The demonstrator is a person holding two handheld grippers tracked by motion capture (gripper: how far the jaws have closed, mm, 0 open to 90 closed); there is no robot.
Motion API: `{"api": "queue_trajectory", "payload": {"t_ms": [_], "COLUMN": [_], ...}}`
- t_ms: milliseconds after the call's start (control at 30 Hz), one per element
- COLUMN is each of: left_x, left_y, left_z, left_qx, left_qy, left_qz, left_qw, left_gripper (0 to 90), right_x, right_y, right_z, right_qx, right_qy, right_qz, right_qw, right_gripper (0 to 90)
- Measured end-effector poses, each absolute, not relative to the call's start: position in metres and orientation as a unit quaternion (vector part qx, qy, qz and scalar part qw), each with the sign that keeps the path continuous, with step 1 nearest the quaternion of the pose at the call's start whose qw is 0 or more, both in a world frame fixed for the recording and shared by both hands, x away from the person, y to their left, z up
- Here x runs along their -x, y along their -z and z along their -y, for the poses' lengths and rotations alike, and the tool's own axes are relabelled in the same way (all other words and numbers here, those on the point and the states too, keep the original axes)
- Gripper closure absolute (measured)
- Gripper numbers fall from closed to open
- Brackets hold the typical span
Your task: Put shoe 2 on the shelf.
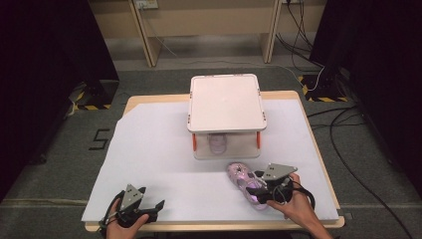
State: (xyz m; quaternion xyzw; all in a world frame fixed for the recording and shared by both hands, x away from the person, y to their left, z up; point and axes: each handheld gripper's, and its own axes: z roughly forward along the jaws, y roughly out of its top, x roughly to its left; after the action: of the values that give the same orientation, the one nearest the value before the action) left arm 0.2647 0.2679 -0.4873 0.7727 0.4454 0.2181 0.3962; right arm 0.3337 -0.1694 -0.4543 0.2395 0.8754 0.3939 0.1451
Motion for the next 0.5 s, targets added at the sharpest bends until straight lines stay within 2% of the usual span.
{"api": "queue_trajectory", "payload": {"t_ms": [367, 433, 500], "left_x": [-0.265, -0.265, -0.265], "left_y": [0.487, 0.488, 0.487], "left_z": [-0.268, -0.268, -0.268], "left_qx": [-0.773, -0.775, -0.775], "left_qy": [-0.217, -0.217, -0.217], "left_qz": [-0.445, -0.444, -0.444], "left_qw": [0.397, 0.394, 0.394], "left_gripper": [16.6, 16.5, 16.5], "right_x": [-0.328, -0.325, -0.322], "right_y": [0.454, 0.453, 0.454], "right_z": [0.15, 0.149, 0.147], "right_qx": [-0.231, -0.213, -0.199], "right_qy": [-0.384, -0.367, -0.349], "right_qz": [-0.879, -0.887, -0.892], "right_qw": [0.163, 0.183, 0.207], "right_gripper": [35.6, 47.0, 51.5]}}
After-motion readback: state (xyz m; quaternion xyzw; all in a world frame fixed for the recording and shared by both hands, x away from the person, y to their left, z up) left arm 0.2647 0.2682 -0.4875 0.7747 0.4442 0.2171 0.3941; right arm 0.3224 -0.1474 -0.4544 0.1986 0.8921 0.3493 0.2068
